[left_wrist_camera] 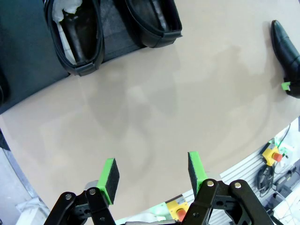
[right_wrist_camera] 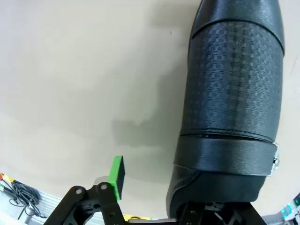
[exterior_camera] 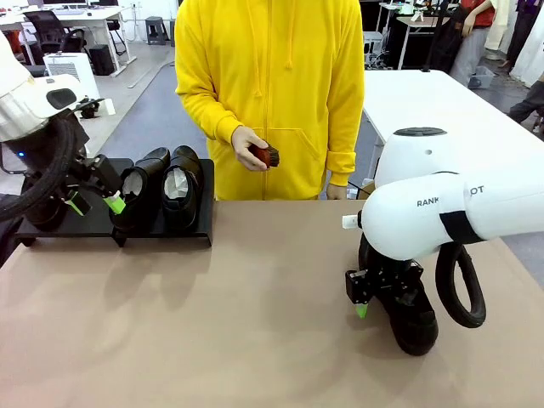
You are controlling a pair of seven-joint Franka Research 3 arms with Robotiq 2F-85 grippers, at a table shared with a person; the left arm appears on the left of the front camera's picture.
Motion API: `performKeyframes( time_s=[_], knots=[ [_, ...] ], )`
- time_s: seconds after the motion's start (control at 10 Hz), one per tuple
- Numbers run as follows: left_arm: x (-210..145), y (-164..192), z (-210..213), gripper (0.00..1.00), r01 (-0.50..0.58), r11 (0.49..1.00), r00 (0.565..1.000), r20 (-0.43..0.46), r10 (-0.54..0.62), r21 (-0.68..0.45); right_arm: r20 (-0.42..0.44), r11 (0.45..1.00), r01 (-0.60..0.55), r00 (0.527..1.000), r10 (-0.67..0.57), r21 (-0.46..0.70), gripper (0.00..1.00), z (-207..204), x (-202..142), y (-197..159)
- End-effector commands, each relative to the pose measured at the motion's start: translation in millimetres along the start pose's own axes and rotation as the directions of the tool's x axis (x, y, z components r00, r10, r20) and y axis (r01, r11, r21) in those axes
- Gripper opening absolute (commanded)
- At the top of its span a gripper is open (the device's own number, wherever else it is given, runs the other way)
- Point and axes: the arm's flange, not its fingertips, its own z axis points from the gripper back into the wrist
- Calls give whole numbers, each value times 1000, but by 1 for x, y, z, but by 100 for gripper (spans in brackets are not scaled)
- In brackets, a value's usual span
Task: Organize the shoes by placing them on the stand.
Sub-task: Pick up one Shoe and place it in the middle of the table.
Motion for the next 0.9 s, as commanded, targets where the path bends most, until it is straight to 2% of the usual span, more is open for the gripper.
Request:
performKeyframes(
  time_s=[0.0, 0.1, 0.6, 0.7, 0.8],
  knots=[
    [-1, 1, 0, 77, 2, 1000, 1000, 6, -2, -21, 15, 1000, 0, 1000, -1, 26, 16, 3, -1, -7],
    [-1, 1, 0, 77, 2, 1000, 1000, 6, -2, -21, 13, 1000, 7, 1000, -7, 25, 0, 3, -2, -8],
    [-1, 1, 0, 77, 2, 1000, 1000, 6, -2, -21, 8, 998, 60, 998, -60, -2, 0, 4, -4, -16],
    [-1, 1, 0, 77, 2, 1000, 1000, 6, -2, -21, 6, 996, 87, 996, -87, -15, 0, 5, -6, -16],
    [-1, 1, 0, 77, 2, 1000, 1000, 6, -2, -21, -9, 981, 187, 982, -188, -53, 0, 11, -8, -14]
  ],
)
